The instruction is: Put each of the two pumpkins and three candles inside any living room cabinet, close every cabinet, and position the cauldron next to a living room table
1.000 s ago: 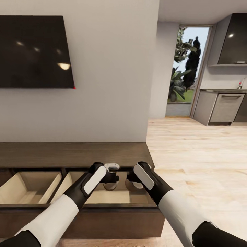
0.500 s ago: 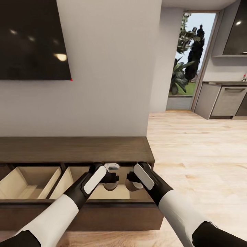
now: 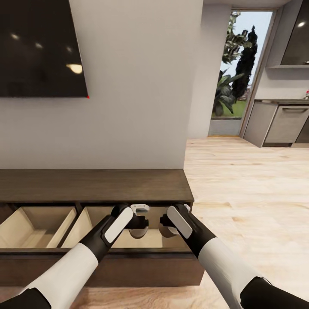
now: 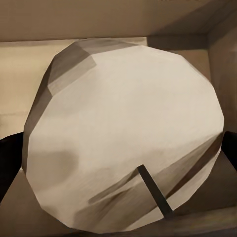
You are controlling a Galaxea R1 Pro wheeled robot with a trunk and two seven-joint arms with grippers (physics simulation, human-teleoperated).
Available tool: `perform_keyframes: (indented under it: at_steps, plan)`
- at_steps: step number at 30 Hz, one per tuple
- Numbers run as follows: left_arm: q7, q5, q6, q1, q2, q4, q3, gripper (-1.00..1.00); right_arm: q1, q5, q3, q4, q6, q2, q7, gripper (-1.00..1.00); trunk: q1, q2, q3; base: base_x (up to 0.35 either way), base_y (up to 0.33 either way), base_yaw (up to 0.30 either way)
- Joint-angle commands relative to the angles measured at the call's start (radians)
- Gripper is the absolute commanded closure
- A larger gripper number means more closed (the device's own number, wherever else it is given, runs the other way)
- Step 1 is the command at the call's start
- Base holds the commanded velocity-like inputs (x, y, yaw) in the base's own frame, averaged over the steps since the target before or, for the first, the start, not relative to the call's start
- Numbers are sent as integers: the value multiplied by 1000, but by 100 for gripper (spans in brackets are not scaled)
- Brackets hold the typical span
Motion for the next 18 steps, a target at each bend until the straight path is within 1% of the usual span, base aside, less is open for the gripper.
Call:
perform_keyframes:
  at_steps: [1,4,9,13,18]
  plan:
    - [10,10,1,-1,0,-1,-2,100,-1,-8,3,-1,1,-1,-11,100,0,0,-1,150,0,0]
    - [10,10,1,-1,0,0,-2,100,-1,-8,3,-1,1,-1,-11,100,0,0,-1,207,0,0]
    - [10,10,1,-1,-1,0,-2,100,-1,-8,3,-1,1,0,-11,100,0,0,-1,107,0,0]
    - [10,10,1,-1,-1,0,-2,100,-1,-8,3,-1,2,0,-11,100,0,0,-1,190,0,0]
    - [10,10,1,-1,-1,0,-2,100,-1,-8,3,-1,2,0,-10,100,0,0,-1,57,0,0]
